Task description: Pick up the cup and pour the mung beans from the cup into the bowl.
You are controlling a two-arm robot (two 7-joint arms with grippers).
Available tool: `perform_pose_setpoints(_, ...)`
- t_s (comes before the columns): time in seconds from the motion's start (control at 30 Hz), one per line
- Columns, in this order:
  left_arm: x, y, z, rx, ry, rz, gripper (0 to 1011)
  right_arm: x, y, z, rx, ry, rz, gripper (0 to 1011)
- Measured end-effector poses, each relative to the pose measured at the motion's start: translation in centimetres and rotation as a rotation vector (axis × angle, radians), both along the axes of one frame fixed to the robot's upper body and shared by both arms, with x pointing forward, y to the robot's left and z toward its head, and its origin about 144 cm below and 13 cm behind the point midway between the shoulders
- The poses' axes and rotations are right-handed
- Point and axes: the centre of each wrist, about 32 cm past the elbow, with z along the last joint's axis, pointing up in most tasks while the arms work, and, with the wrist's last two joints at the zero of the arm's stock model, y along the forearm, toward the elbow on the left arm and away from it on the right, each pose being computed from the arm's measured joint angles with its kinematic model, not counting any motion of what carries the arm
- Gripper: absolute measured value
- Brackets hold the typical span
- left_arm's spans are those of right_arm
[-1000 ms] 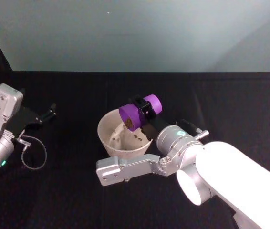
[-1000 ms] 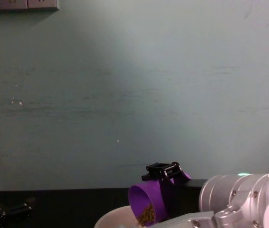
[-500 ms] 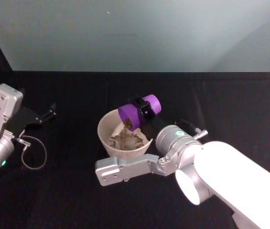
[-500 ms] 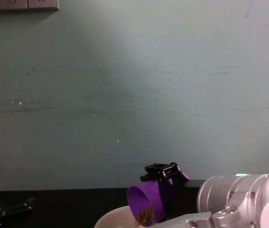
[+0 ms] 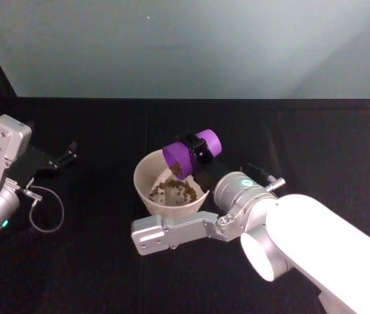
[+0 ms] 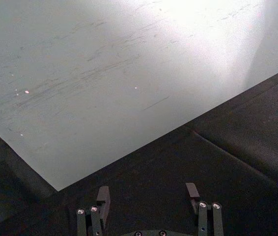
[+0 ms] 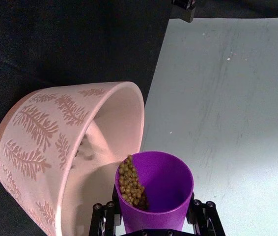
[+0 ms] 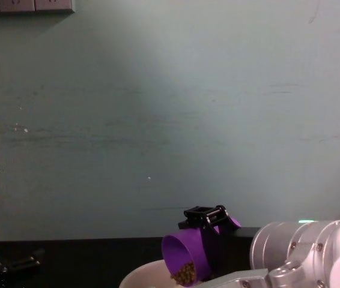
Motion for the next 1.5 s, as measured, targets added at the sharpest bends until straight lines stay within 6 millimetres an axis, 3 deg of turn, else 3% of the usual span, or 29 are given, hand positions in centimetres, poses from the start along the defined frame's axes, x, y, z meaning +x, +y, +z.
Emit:
perform_pose_setpoints(0.87,0.0,0.0,0.0,0.000,0.000,0.000,1000,-0.2,0.3,-0.1,-0.038,-0.027,0.015,715)
perform_pose_setpoints(1.5,0.0,0.0,0.0,0.000,0.000,0.000,1000,-1.3,1.5,-0.8,-0.313,-0.200,0.065,715)
